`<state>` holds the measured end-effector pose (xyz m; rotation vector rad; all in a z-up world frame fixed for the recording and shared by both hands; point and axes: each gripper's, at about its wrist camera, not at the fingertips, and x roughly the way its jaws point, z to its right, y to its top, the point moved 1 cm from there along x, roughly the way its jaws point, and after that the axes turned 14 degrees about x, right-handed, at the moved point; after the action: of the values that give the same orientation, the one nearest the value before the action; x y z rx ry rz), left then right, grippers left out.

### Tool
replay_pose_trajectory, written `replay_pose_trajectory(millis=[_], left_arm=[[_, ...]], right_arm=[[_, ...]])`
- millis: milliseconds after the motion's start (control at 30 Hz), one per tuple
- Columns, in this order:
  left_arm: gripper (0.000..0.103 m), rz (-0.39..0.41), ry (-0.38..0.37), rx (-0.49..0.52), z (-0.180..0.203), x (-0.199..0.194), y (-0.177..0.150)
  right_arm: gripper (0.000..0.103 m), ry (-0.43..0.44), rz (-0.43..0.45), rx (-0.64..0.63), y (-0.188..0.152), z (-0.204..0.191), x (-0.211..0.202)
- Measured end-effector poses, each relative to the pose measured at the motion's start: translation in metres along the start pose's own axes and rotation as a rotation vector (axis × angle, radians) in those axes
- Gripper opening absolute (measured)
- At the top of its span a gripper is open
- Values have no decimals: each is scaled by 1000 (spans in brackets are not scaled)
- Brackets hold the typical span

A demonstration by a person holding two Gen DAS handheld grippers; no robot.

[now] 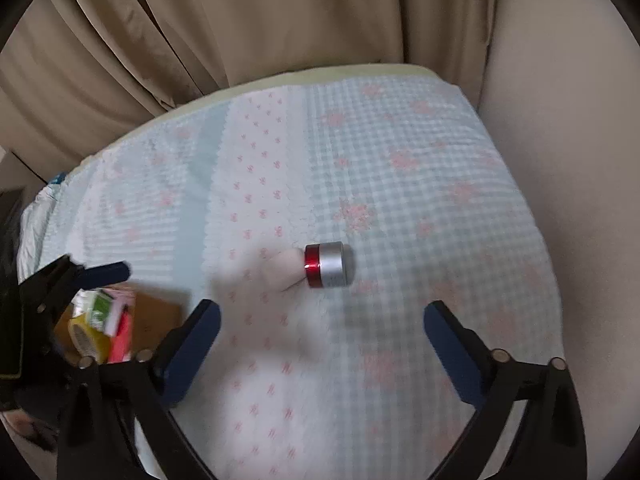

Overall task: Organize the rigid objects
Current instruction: 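Move both tools toward the red-and-silver jar and white earbud case, then grasp the white earbud case with the left tool while the right tool grasps the red-and-silver jar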

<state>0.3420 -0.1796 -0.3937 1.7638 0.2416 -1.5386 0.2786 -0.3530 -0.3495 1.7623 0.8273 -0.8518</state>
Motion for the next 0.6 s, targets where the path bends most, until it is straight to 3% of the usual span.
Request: replay_pose_trajectory(millis=[167, 267, 333, 400, 500, 567, 600], left_arm=[[92, -31, -52, 39, -12, 69, 14], [81, -67, -77, 58, -18, 105, 17], [79, -85, -92, 72, -18, 122, 18], [73, -96, -91, 87, -17, 133, 18], [73, -95, -95, 105, -16, 143, 21], [70, -91, -89, 122, -16, 147, 23], [62, -88, -82, 132, -17, 147, 24]], right_arm=[[83, 14, -45, -7, 6, 8, 67], [82, 20, -63, -9, 10, 12, 98], [76, 26, -78, 1, 11, 14, 115], [72, 29, -95, 11, 11, 14, 128], [66, 35, -104, 13, 12, 14, 138], [53, 41, -111, 6, 12, 13, 143], [50, 55, -113, 4, 12, 12, 144]])
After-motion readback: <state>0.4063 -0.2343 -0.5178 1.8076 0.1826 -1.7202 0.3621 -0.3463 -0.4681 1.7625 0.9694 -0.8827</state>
